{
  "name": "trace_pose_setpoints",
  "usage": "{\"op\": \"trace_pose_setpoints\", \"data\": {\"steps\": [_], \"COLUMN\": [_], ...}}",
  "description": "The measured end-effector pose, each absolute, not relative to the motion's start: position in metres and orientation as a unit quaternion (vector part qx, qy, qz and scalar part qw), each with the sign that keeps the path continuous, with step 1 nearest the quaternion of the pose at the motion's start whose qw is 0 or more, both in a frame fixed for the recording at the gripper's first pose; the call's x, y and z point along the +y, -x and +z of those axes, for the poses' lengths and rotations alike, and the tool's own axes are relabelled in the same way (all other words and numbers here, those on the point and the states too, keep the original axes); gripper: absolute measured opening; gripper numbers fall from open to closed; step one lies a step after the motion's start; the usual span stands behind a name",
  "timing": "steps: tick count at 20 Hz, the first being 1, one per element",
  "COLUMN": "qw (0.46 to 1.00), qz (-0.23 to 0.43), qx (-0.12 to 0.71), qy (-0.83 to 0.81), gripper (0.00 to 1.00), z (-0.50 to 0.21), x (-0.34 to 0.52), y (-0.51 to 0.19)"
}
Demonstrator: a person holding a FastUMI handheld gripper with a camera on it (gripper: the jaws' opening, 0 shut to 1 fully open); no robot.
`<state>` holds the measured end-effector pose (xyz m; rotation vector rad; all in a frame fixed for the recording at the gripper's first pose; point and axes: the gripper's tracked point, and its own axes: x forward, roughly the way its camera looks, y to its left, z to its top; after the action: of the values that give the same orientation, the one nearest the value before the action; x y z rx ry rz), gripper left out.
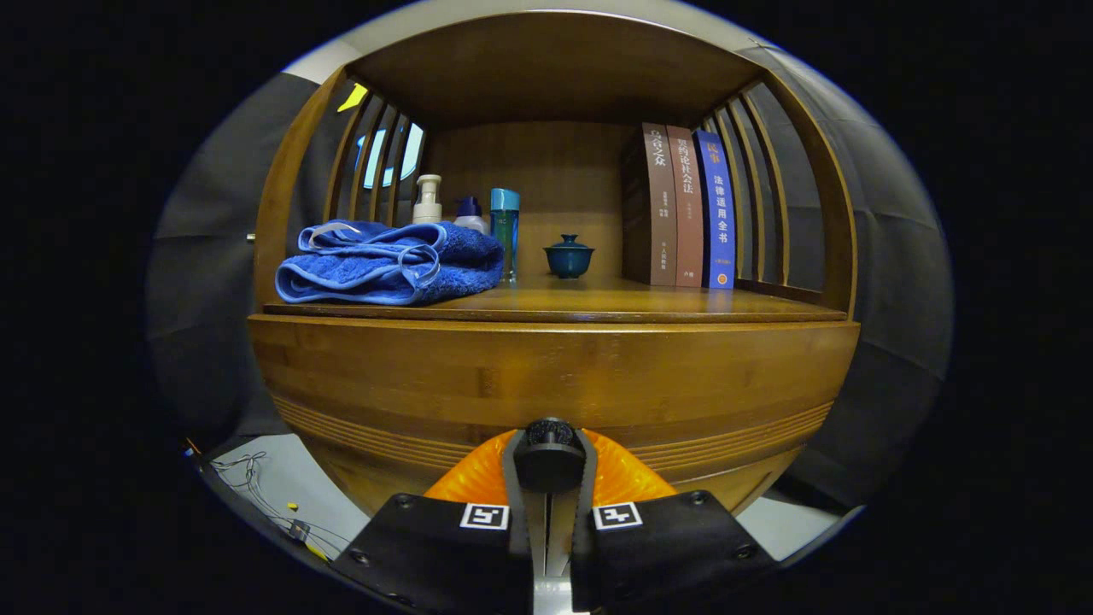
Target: Pull open the drawer, take out the items inside it, and place them on the countertop above the cabinet.
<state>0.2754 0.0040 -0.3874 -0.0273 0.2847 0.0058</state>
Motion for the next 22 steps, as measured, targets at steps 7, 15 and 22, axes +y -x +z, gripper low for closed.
{"op": "trace_pose_setpoints", "data": {"steps": [7, 15, 22], "qw": [0.989, 0.988, 0.986], "qz": [0.002, 0.008, 0.013], "qx": [0.149, 0.152, 0.165], "qy": [-0.001, -0.008, -0.014], "gripper": [0.21, 0.21, 0.21], "z": [-0.379, -0.371, -0.376], "x": [0.001, -0.002, -0.005], "y": [-0.211, -0.147, -0.107]}}
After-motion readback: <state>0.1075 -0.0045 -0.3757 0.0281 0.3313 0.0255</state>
